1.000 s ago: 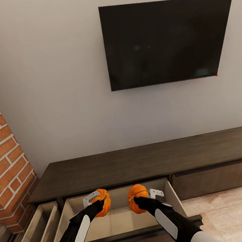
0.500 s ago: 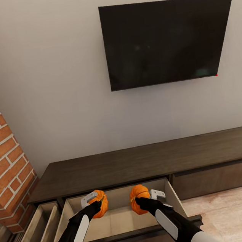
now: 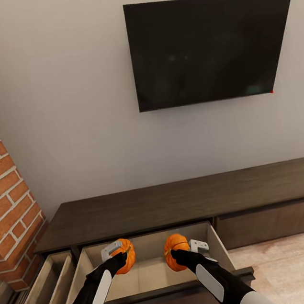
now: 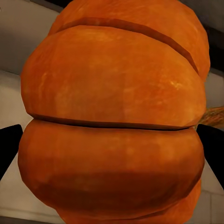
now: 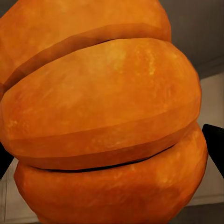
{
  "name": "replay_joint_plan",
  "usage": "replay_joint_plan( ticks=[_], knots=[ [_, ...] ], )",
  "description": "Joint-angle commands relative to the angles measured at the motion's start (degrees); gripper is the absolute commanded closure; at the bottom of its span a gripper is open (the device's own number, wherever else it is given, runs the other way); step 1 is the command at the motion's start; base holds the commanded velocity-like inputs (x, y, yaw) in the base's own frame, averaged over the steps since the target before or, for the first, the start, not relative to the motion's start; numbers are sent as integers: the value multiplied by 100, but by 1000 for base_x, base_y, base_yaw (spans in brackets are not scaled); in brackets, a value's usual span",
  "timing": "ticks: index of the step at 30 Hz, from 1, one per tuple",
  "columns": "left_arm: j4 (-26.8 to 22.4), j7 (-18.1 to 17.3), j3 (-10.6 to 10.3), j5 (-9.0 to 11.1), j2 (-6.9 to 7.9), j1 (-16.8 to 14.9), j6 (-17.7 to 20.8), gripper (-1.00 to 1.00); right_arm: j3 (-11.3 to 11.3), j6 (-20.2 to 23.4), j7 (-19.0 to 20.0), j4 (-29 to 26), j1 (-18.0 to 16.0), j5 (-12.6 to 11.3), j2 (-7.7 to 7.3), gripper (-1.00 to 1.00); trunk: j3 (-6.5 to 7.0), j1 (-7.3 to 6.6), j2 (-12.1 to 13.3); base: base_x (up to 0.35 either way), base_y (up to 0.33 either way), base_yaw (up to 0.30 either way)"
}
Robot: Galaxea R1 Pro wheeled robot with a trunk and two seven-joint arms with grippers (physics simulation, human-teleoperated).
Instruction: Place each of the two pumpkins and all three candles from the living room inside a cabinet in the living room (use any cabinet), then make sure every cabinet is closed, and position the cauldron so it is next to a table in the living room.
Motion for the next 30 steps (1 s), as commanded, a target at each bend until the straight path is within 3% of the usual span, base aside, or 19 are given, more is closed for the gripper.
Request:
replay_joint_plan(
  ticks=[1,16,30],
  knots=[
    [-13,27,9,64,-6,-2,28,100,32,14,-50,-15,-5,-41,-5,100,-24,21,-44,0,0,0],
    [-13,27,9,63,0,-2,28,100,23,14,-50,-15,-5,-49,-5,100,-293,351,-646,0,0,0],
    [-15,20,4,60,-23,-2,47,100,23,14,-50,-6,-5,-49,-5,100,-293,351,-646,59,0,0]
  ],
)
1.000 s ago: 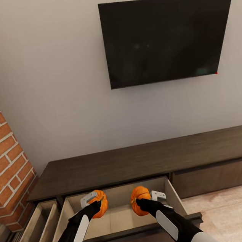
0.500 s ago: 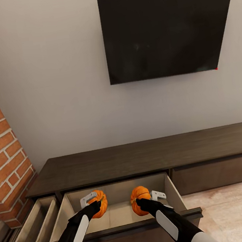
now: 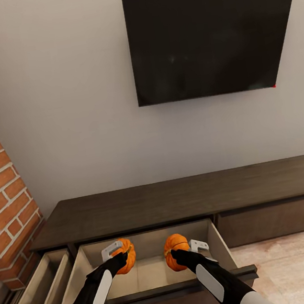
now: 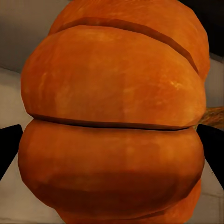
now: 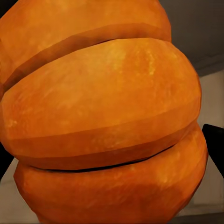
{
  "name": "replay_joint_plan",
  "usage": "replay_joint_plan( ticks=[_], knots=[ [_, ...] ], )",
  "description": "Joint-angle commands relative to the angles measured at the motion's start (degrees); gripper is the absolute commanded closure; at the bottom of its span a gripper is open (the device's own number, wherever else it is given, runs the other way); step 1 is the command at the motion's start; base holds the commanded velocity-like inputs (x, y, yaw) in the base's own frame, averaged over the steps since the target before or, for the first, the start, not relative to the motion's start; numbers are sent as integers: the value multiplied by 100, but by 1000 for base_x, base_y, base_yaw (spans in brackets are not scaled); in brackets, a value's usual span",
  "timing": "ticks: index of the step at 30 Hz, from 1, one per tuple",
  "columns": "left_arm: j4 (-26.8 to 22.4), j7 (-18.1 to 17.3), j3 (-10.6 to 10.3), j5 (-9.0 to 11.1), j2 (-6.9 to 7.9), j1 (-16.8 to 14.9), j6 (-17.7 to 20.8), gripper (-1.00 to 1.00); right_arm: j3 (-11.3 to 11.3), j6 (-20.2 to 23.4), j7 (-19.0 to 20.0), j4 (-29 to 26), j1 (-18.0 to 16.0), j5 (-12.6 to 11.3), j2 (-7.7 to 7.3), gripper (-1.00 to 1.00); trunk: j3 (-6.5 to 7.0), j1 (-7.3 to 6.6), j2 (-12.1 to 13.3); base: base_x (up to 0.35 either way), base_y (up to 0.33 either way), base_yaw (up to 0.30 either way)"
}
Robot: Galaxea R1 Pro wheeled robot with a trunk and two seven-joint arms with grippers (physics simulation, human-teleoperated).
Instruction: Place each of the two pumpkins and all three candles from the living room inside a cabinet in the living room (use any cabinet), then make sure every cabinet is closed, and position the cauldron so it is next to a table in the living room.
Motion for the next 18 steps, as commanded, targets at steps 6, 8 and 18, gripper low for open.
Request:
replay_joint_plan(
  ticks=[6,8,18],
  knots=[
    [-10,53,18,91,13,-39,111,100,32,14,-51,-14,-4,-44,-5,100,-6,0,-3,14,0,0],
    [22,112,29,116,17,-147,259,100,32,14,-51,-13,-4,-44,-5,100,-6,0,-3,2,0,0],
    [765,366,41,151,20,-560,713,100,32,14,-51,-13,-4,-44,-5,100,-6,0,-3,0,0,0]
  ],
)
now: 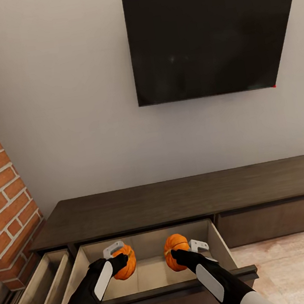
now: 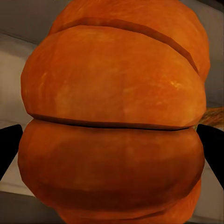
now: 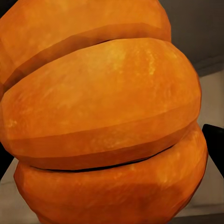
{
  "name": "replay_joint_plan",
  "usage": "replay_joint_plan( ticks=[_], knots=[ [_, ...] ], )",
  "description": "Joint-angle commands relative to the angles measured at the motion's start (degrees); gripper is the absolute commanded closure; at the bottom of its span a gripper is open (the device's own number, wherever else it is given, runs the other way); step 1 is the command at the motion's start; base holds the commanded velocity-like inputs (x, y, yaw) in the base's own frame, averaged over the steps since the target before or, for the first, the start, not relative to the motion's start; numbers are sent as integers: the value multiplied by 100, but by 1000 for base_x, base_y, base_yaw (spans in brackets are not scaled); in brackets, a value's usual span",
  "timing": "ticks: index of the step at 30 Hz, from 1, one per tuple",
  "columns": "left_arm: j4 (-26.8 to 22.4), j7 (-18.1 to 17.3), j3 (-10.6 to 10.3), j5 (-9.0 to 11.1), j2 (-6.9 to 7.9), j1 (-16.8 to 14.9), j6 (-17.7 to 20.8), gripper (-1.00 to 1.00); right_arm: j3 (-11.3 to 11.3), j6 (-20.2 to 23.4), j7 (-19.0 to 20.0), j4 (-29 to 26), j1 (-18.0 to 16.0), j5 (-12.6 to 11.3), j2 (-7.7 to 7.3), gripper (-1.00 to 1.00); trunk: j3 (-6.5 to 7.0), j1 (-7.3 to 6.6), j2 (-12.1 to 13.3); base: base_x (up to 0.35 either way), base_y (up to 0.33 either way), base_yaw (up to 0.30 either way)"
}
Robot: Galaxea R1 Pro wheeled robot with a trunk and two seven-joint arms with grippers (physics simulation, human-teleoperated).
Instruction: Place each of the two pumpkins and all three candles from the living room inside a cabinet in the living room (use any cabinet), then make sure every cabinet is closed, and position the cauldron so it is next to a table in the living room.
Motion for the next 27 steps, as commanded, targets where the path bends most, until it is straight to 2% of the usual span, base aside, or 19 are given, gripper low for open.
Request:
replay_joint_plan(
  ticks=[1,8,14,27],
  knots=[
    [-9,36,12,62,-4,-3,25,100,32,15,-51,-15,-4,-45,-5,100,-6,-1,-3,0,0,0],
    [-4,25,31,46,-26,-6,-39,100,27,21,-83,-14,-4,-50,-5,100,-6,-1,-3,0,0,0],
    [-4,-1,22,47,-20,-6,-45,100,8,15,-523,-14,-92,-66,-5,100,-6,-1,-3,5,0,0],
    [-4,-43,21,44,-6,-6,-29,100,2,22,-561,-13,-109,-80,-5,100,-6,-1,-3,76,0,0]
  ],
)
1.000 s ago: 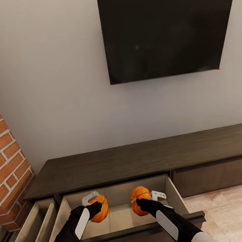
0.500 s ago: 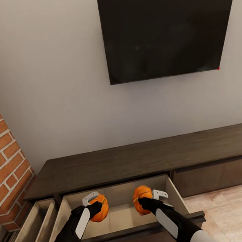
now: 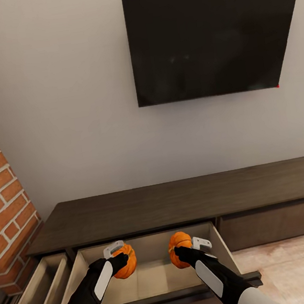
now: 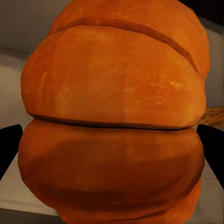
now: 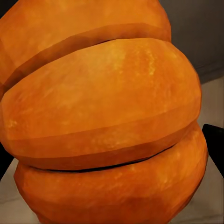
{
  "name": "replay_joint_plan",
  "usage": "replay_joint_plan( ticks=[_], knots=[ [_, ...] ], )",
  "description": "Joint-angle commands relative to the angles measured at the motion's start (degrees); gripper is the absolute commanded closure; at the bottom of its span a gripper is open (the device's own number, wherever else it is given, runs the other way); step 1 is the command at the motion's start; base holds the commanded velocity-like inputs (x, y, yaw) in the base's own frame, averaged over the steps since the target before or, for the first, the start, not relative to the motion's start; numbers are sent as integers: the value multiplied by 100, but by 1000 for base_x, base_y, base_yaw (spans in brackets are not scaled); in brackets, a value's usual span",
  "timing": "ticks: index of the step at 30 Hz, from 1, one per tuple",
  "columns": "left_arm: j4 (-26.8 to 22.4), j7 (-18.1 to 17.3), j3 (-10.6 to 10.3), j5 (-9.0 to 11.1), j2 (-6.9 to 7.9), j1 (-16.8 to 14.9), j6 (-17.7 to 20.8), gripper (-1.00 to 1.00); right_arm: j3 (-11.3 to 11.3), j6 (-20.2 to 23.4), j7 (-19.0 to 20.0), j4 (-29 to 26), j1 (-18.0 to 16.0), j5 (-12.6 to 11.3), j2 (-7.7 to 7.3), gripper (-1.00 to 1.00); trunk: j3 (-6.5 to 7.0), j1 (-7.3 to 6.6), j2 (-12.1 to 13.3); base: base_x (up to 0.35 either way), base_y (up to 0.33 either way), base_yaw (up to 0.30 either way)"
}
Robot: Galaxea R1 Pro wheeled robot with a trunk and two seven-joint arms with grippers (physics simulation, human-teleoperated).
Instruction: Place each of the two pumpkins and all three candles from the living room inside a cabinet in the living room (use any cabinet), then make sure every cabinet is closed, and position the cauldron so it is next to a table in the living room.
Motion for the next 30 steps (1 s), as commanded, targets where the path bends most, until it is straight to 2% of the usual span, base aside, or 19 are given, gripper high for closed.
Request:
replay_joint_plan(
  ticks=[1,15,21,30],
  knots=[
    [-12,35,13,59,-3,-1,27,100,33,16,-50,-13,-4,-37,-5,100,-6,0,-3,164,0,0],
    [-30,33,13,59,-11,-1,16,100,35,17,-50,45,-4,-46,-5,100,-6,0,-3,44,0,0],
    [-13,33,13,65,-7,-1,19,100,34,9,-50,424,-179,-54,-5,100,-114,132,-243,0,0,0],
    [-12,33,13,60,-11,-1,14,100,35,8,-50,470,-197,-54,-5,100,-275,330,-604,0,0,0]
  ],
)
